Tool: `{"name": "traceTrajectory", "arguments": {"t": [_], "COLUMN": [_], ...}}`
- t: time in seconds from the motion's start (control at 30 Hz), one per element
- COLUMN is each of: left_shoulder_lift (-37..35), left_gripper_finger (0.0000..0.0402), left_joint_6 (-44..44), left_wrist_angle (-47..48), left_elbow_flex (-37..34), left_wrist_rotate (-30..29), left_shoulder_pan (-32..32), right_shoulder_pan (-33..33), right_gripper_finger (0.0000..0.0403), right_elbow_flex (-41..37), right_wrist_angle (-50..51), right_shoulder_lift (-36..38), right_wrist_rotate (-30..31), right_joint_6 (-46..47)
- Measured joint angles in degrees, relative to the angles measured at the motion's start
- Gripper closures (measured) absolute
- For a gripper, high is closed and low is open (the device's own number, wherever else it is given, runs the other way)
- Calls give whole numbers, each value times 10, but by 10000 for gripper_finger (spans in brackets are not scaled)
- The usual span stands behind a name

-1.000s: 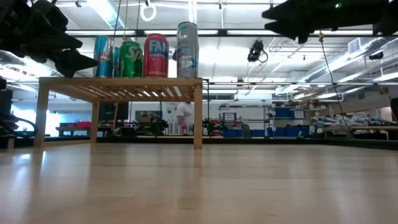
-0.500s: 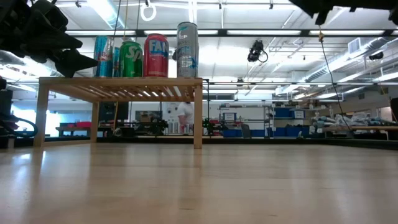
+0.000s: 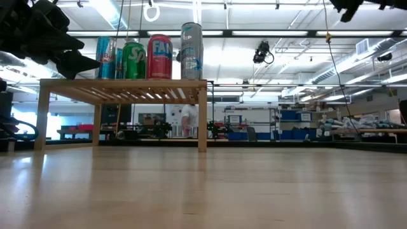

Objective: Place canned beverage on shelf
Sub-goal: Return to Home Position

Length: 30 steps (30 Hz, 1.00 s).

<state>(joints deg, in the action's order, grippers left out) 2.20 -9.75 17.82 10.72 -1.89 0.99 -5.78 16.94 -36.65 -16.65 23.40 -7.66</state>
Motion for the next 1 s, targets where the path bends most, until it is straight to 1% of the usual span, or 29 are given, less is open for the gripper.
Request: {"name": "traceTrajectory", "arguments": {"t": [0.13, 0.27, 0.47, 0.53, 0.67, 0.87, 0.93, 1.0], "left_shoulder_lift": [0, 0, 0, 0, 0, 0, -2, -5], "left_gripper_finger": [83, 83, 83, 83, 83, 83, 83, 83], "left_joint_6": [0, 0, 0, 0, 0, 0, 0, 0], "left_wrist_angle": [0, 0, 0, 0, 0, -2, -42, -99], "left_elbow_flex": [0, 0, 0, 0, 0, -1, -20, -54], "left_wrist_rotate": [0, 0, 0, 0, 0, 0, 0, 0], "left_shoulder_pan": [0, 0, 0, 0, 0, 0, 0, 0], "right_shoulder_pan": [0, 0, -4, -6, -7, -7, -7, -7], "right_gripper_finger": [112, 112, 112, 112, 112, 112, 112, 112], "right_elbow_flex": [-47, -98, -166, -164, -166, -166, -166, -166], "right_wrist_angle": [-25, -27, -18, 22, 63, 70, 67, 68], "right_shoulder_lift": [47, 88, 120, 123, 122, 122, 122, 122], "right_wrist_rotate": [0, 1, 1, 5, 7, 7, 7, 7], "right_joint_6": [0, 0, 0, 4, 4, 4, 4, 4]}}
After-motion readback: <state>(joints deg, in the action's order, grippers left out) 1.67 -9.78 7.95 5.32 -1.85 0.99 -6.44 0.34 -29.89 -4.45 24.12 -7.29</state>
